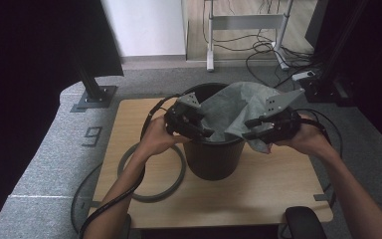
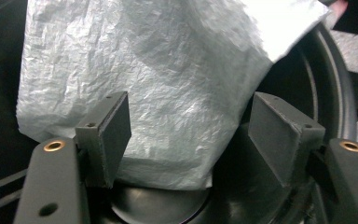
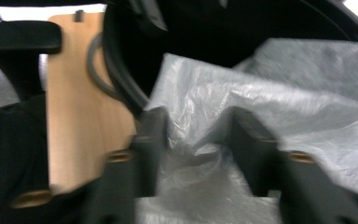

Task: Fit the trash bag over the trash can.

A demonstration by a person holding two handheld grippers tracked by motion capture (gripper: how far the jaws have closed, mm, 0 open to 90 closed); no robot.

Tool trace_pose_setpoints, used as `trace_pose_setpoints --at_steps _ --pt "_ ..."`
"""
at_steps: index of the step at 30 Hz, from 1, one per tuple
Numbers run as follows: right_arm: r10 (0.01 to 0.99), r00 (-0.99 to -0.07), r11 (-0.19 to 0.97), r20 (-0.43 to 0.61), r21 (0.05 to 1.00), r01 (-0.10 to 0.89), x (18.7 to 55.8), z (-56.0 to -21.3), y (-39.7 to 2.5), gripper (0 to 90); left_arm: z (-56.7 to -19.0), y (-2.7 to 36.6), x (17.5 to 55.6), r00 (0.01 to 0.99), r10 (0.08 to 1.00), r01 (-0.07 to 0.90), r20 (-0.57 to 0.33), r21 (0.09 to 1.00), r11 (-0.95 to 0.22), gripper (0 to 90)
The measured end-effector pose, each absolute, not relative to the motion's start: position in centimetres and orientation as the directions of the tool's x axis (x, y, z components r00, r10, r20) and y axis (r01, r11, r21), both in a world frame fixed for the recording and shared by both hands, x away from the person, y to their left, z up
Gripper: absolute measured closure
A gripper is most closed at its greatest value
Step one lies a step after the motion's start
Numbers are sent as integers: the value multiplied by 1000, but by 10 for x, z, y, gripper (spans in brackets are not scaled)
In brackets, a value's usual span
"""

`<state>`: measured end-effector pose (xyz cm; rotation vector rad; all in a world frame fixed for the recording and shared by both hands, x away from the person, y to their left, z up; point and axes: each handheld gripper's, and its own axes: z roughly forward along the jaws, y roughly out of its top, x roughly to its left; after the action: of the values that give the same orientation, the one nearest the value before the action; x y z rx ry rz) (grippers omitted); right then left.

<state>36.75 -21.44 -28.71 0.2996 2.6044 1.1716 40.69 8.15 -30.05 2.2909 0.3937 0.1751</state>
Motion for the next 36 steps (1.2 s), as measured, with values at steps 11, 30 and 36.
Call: trace_pose_setpoints --at_steps 11,30,36 --pt "229 -964 634 -137 772 41 357 -283 -195 864 -298 84 406 950 312 224 -26 751 -621 291" --pt "227 -972 600 -66 795 86 358 -286 -121 572 -292 112 396 945 326 229 -27 768 -599 281" --pt "259 -964 597 -58 794 112 354 -277 -150 400 -295 108 396 938 347 228 1 752 -618 285"
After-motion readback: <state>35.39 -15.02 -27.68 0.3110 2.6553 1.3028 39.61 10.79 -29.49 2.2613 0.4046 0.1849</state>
